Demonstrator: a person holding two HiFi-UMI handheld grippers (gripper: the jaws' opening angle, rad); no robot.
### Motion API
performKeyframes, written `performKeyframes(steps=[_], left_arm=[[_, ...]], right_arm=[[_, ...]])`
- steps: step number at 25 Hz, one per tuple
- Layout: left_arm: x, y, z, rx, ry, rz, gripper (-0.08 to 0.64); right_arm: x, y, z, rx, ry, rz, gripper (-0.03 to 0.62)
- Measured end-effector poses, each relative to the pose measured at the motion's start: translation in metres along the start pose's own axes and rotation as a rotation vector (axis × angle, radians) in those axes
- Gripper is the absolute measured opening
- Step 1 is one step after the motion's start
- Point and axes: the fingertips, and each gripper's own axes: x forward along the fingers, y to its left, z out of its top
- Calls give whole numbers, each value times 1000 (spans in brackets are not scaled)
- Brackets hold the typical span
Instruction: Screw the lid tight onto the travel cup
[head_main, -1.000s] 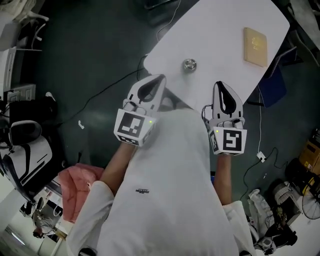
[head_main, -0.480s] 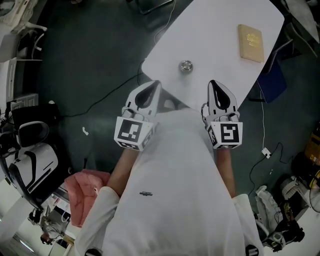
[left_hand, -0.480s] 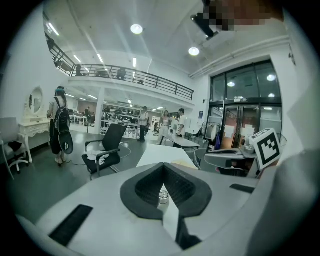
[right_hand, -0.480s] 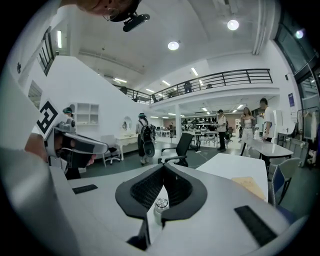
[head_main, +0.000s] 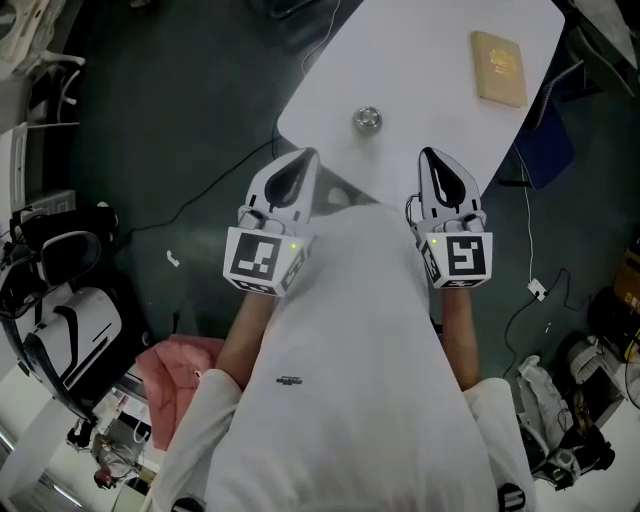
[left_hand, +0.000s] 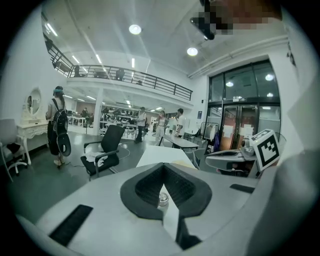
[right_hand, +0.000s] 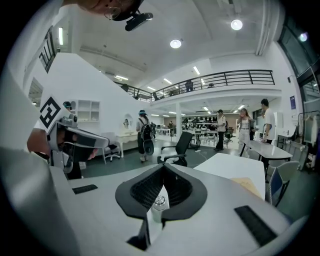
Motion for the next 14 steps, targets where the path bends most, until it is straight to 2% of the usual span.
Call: performKeyframes(steps=[14], left_arm=[[-3, -7, 1, 11, -8, -26, 3]], right_arm=[[-9, -7, -3, 20, -1, -34, 0]])
